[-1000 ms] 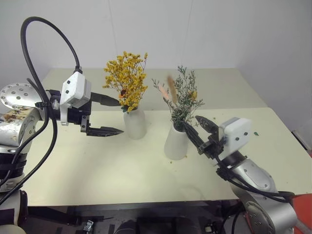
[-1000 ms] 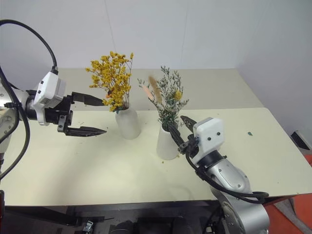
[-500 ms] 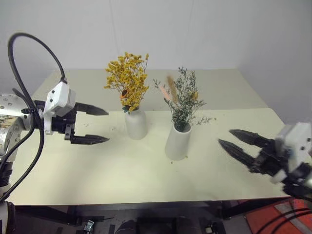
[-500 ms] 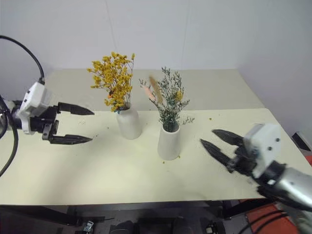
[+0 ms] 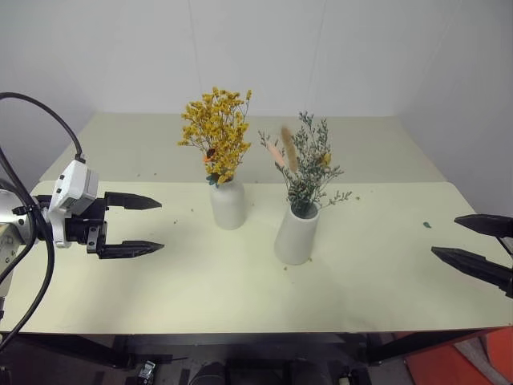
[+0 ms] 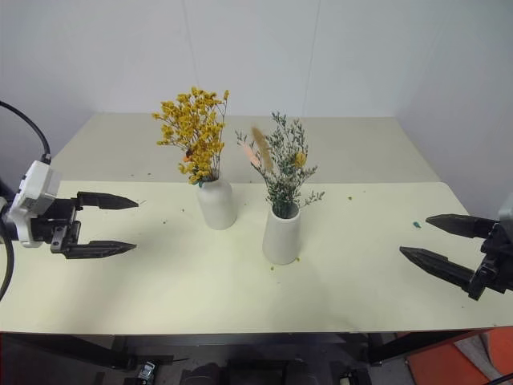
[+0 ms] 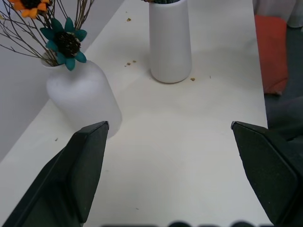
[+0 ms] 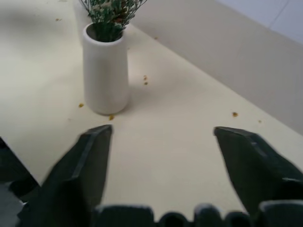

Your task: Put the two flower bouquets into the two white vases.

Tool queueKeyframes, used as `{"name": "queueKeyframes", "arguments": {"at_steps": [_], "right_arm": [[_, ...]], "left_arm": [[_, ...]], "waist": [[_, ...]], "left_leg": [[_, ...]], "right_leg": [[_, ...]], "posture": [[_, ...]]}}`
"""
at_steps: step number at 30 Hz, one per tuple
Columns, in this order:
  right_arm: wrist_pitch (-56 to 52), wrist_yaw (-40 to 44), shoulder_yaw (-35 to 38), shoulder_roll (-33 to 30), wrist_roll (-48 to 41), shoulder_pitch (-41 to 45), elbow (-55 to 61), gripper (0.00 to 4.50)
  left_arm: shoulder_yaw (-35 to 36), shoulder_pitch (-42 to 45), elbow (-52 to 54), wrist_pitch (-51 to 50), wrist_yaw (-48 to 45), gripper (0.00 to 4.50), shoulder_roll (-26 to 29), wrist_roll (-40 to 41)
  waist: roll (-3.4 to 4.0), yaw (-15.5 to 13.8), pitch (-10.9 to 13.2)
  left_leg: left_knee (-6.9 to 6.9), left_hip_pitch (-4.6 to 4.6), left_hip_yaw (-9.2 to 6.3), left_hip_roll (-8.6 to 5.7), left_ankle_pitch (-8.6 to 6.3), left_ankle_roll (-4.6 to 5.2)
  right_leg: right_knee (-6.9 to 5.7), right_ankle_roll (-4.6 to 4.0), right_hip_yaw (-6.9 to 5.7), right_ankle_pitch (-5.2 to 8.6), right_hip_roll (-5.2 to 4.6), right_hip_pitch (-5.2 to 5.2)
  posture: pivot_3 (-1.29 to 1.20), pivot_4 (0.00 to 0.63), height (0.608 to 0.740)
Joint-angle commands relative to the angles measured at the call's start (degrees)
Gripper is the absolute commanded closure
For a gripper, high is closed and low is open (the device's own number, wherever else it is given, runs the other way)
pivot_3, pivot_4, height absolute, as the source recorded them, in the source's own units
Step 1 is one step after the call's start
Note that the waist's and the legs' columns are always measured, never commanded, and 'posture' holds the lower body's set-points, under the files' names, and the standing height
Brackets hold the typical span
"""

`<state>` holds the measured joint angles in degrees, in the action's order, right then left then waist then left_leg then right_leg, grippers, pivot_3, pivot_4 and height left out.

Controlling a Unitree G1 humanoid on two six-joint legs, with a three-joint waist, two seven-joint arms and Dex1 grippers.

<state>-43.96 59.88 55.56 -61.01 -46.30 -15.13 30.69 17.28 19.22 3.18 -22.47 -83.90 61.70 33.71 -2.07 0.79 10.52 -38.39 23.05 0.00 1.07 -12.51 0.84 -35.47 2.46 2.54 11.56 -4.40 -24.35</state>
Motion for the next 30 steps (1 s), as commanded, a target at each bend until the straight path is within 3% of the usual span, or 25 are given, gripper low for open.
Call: {"name": "queueKeyframes", "arguments": {"at_steps": [1,10,30], "right_arm": [[-0.2,2.7,1.92,-1.85,0.08,0.03,-0.35,0.05],[-3.1,5.1,5.09,-2.28,-0.29,-1.81,1.13,0.05],[-6.11,1.45,5.56,0.4,-1.22,-1.29,3.86,0.05]], "left_arm": [[2.81,-0.89,1.72,1.16,0.38,0.0,0.06,1.2],[3.45,-1.19,0.64,2.13,-0.54,0.0,0.34,1.44],[0.3,1.78,-3.28,6.18,-0.78,0.0,-1.15,-0.2]], "waist": [[0.0,-0.03,0.0],[0.0,-0.11,0.0],[0.0,-0.1,0.0]], "left_leg": [[0.0,0.0,0.0,0.0,0.0,0.0],[0.03,0.08,0.0,0.0,0.0,0.0],[0.03,0.12,0.0,0.0,-0.01,-0.01]], "right_leg": [[0.0,0.0,-0.01,0.0,0.0,-0.01],[0.13,0.01,-0.04,-0.01,-0.01,-0.01],[0.22,0.05,-0.05,-0.04,-0.01,0.0]], "posture": [[0.0,0.15,0.74],[0.0,0.15,0.74],[0.0,0.15,0.74]]}}
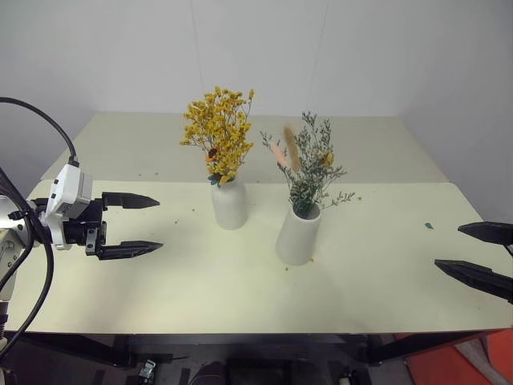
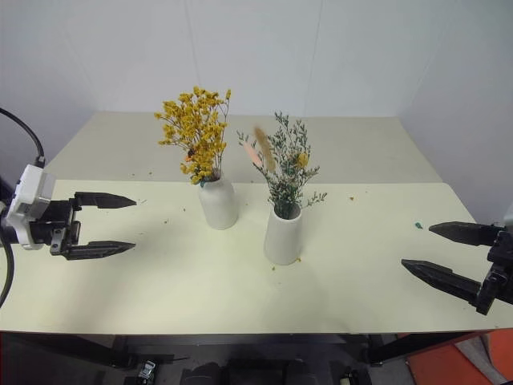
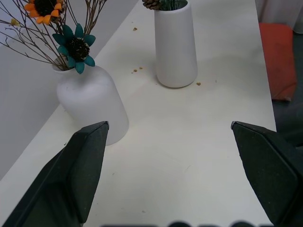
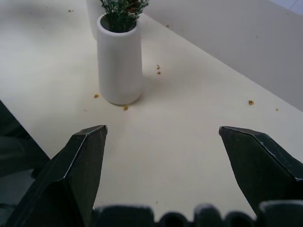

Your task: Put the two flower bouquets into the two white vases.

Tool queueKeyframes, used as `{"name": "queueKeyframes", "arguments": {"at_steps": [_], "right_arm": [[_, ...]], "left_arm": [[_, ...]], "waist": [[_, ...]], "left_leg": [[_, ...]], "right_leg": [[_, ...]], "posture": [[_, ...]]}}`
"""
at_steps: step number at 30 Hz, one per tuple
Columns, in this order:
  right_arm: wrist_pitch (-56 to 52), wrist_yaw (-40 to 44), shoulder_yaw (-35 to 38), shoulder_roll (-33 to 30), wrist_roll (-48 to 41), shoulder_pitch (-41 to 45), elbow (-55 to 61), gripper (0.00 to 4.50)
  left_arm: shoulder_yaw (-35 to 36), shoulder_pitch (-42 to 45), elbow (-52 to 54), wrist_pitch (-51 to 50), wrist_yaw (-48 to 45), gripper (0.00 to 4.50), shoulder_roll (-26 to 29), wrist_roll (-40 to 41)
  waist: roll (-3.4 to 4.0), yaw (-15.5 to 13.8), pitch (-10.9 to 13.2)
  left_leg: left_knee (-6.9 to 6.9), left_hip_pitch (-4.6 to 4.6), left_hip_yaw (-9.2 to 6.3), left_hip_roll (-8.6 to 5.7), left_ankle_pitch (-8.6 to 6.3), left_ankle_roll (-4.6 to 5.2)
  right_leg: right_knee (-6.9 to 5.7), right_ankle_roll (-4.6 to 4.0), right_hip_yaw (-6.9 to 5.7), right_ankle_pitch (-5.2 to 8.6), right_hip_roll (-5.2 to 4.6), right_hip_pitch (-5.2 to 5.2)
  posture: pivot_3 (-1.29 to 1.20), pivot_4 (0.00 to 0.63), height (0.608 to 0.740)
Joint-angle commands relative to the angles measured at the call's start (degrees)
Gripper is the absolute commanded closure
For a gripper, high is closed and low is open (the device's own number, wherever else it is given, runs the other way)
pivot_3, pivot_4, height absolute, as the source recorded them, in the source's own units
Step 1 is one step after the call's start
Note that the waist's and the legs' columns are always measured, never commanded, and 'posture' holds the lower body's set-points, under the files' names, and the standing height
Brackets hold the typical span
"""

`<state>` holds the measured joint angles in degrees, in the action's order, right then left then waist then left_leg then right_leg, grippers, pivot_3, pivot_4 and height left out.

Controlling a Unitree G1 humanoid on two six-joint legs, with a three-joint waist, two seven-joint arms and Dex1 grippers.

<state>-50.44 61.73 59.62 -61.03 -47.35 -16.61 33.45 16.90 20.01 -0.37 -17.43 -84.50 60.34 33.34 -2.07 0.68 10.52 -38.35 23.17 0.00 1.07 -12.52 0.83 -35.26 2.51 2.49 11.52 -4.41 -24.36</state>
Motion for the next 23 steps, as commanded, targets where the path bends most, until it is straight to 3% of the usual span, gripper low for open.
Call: {"name": "queueKeyframes", "arguments": {"at_steps": [1,15,23], "right_arm": [[0.39,-0.44,1.37,0.46,-0.14,0.12,1.11,0.05],[1.48,4.9,2.41,0.58,0.47,-2.6,0.56,0.05],[2.67,3.18,1.73,1.98,3.45,-4.04,2.55,0.05]], "left_arm": [[0.66,1.01,0.1,1.29,-0.23,0.0,0.21,0.15],[0.0,1.97,-2.28,5.83,0.83,0.0,-2.76,-1.31],[-0.75,2.89,-3.14,7.62,1.18,0.0,-3.9,-2.12]], "waist": [[0.0,0.02,0.0],[0.0,-0.03,0.0],[-0.01,-0.04,0.0]], "left_leg": [[0.0,0.0,0.0,0.0,0.0,0.0],[0.0,-0.01,0.0,0.0,0.0,0.0],[0.0,0.01,0.0,-0.01,0.0,0.0]], "right_leg": [[0.0,0.0,0.0,0.0,0.0,0.0],[0.03,0.04,0.0,-0.03,0.01,0.02],[0.05,0.06,0.0,-0.04,0.0,0.02]], "posture": [[0.0,0.15,0.74],[0.0,0.15,0.74],[0.0,0.15,0.74]]}}
